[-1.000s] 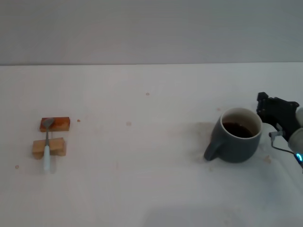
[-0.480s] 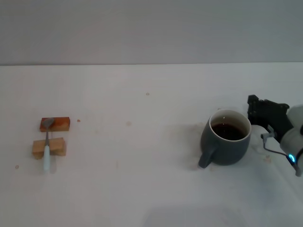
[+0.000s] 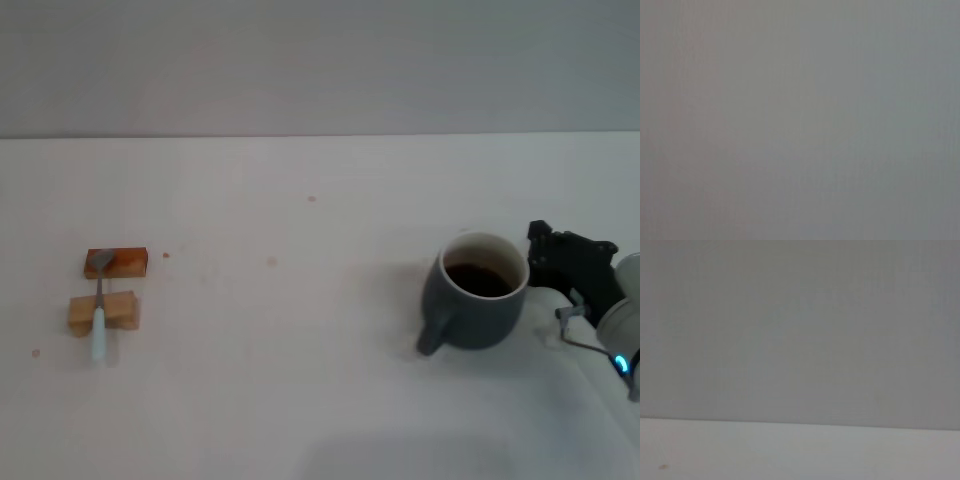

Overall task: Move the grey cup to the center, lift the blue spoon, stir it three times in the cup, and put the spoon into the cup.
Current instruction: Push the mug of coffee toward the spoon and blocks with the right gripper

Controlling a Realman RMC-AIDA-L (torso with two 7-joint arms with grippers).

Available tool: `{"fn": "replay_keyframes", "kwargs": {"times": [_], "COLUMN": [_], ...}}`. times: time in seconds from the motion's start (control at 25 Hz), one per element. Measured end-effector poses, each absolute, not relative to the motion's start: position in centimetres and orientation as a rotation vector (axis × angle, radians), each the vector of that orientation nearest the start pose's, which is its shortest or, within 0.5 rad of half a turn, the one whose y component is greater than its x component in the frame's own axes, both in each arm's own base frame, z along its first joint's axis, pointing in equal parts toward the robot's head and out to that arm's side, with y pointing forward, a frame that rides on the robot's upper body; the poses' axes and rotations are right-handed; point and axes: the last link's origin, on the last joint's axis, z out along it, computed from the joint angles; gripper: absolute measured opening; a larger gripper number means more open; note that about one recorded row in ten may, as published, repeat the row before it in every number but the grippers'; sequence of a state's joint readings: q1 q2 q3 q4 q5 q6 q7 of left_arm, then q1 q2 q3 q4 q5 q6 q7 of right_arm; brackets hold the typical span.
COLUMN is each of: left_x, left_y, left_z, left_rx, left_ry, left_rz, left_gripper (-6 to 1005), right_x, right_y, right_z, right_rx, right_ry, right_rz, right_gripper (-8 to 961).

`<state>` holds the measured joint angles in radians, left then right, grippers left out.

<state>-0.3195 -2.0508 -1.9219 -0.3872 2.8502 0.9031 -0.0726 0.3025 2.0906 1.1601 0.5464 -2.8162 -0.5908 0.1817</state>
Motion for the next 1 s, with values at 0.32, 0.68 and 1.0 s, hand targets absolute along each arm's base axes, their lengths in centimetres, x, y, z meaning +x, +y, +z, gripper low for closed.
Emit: {"fn": "replay_keyframes", "kwargs": {"times": [0.32, 0.68, 1.0], "left_x": [-40.0, -40.1, -40.3], "left_y": [33.2, 33.1, 32.9], "left_z": [10.6, 10.9, 11.0], "left_rx": [-1.06, -1.055, -1.051], "left_ry": [-0.648, -0.644, -0.639], "left_rz": [-0.536, -0.532, -0.53], "left_gripper": [674, 668, 664], "right_x": [29.8, 28.3, 27.4], "right_y": [31.6, 30.8, 30.8], "right_z": [-7.7, -8.7, -9.6], "right_rx": [-1.875, -1.905, -1.944], "right_ry": [0.757, 0.735, 0.732], "right_rz": [0.53, 0.52, 0.534], "right_gripper": [3, 5, 7]}}
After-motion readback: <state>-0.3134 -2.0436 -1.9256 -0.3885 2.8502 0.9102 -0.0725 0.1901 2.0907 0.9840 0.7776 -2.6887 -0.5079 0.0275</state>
